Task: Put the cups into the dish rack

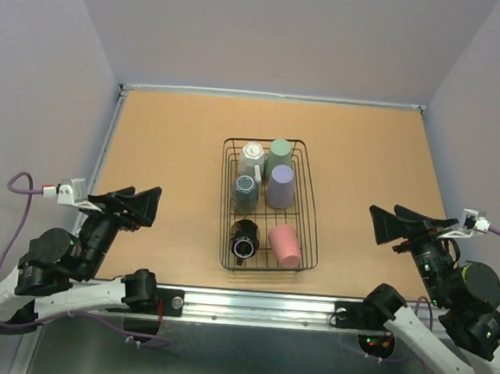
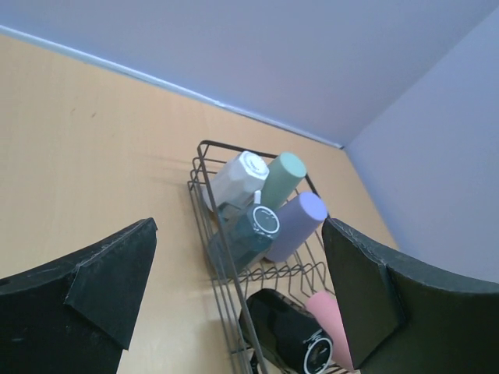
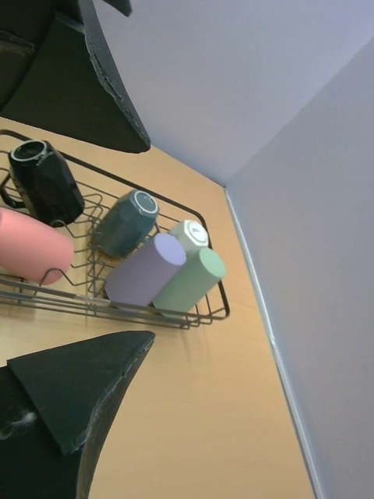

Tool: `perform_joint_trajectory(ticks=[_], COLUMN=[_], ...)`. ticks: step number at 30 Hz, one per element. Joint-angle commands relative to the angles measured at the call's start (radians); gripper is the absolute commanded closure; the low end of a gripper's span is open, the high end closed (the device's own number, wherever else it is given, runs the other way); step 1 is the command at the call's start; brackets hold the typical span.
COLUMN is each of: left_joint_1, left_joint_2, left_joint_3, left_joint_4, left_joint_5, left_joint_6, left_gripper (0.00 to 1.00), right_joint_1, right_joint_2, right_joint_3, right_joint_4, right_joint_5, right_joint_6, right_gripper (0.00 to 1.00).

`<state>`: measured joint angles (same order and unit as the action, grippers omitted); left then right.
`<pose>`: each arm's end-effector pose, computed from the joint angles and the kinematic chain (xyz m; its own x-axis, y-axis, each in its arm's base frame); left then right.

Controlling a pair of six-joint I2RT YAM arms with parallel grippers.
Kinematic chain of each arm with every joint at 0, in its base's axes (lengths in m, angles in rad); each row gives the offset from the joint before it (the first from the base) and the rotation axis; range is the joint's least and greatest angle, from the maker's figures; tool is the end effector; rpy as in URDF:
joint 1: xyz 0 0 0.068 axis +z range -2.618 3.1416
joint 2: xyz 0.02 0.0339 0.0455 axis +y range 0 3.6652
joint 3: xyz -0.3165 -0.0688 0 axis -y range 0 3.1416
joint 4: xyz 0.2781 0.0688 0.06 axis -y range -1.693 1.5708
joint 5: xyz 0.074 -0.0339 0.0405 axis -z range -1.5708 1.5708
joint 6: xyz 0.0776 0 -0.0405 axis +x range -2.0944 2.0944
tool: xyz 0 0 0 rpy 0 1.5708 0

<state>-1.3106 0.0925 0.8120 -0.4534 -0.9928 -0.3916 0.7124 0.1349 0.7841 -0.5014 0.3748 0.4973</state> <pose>0.0594 0.0295 0.4017 -0.0596 -0.5866 -0.8077 0.3217 0.7547 -0.5718 0.0460 0.0022 0.3935 -0.0615 0.5335 -0.8436 -0.3469 0.7811 0.5192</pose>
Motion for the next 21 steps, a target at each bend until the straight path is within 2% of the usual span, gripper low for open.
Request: perform_joint_trajectory(ticks=[1, 7, 10, 14, 21], left_joint_1=[-0.012, -0.01, 0.017, 0.111, 0.188], left_joint_2=[0.041, 0.208, 0.294, 0.375, 0.434], left_joint_3=[-0.019, -0.007, -0.019, -0.054, -0.065], left_joint_4=[0.119, 0.099, 0.14, 0.196, 0.222], left_joint_5=[-0.095, -0.046, 0.043, 0.264, 0.305], left_joint_6=[0.08, 0.057, 0.083, 0.115, 0.152], left_gripper=[0.01, 0.03, 0.03, 0.03, 0.03], right_joint_1=[-0.002, -0.002, -0.002, -0.004, -0.002], right_joint_2=[-0.029, -0.014, -0.004, 0.002, -0.006], right_joint_3=[0.029, 0.018, 0.015, 0.001, -0.003], right_joint_4=[-0.042, -0.04, -0.04, -0.04, -0.04], right_joint_5=[0.085, 0.071, 0.072, 0.072, 0.073], right_joint_6=[-0.032, -0.036, -0.036, -0.036, -0.029], right_gripper=[0.0, 0.0, 0.0, 0.0, 0.0])
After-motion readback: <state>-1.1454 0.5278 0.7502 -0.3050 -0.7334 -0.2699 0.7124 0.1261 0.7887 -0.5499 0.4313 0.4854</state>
